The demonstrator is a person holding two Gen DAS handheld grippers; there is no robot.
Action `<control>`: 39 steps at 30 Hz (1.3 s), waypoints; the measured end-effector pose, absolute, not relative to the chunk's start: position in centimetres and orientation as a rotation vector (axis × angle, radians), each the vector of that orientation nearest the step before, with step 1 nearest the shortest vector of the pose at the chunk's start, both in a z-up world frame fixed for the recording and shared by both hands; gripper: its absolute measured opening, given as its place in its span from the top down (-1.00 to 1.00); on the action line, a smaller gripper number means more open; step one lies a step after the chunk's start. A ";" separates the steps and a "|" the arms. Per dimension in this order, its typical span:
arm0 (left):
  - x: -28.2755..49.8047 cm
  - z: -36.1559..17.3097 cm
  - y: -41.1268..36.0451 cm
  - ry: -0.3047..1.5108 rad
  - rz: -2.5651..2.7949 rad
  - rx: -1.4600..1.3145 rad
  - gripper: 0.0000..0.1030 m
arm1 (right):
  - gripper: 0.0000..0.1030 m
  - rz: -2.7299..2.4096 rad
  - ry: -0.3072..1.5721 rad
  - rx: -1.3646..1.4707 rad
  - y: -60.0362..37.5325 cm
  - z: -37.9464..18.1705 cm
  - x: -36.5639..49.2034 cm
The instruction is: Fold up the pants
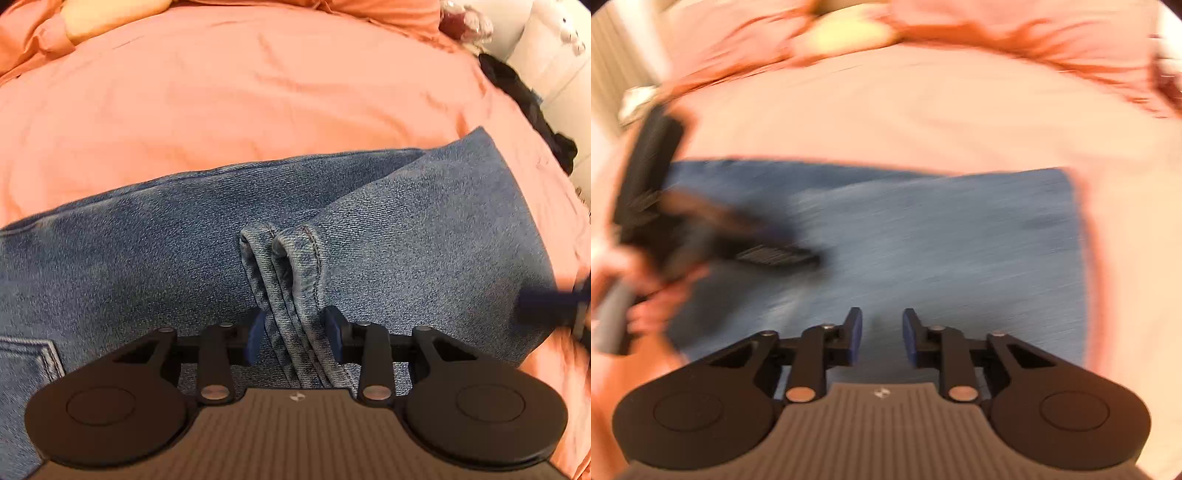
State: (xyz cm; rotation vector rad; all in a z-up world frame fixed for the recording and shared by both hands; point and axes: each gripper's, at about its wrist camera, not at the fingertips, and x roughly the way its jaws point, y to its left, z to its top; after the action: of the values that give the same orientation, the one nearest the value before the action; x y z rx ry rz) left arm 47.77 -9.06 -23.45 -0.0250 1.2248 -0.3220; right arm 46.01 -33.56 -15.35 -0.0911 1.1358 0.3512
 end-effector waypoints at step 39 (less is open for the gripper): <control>48.9 -24.3 -12.3 1.231 -0.357 0.106 0.01 | 1.00 0.213 1.351 -0.246 -41.2 -21.4 47.2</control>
State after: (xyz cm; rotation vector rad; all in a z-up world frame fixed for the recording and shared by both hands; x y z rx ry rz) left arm 48.91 -12.30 -24.30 0.1063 1.2313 -0.3572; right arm 47.16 -41.20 -21.35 -0.2462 1.3514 0.2134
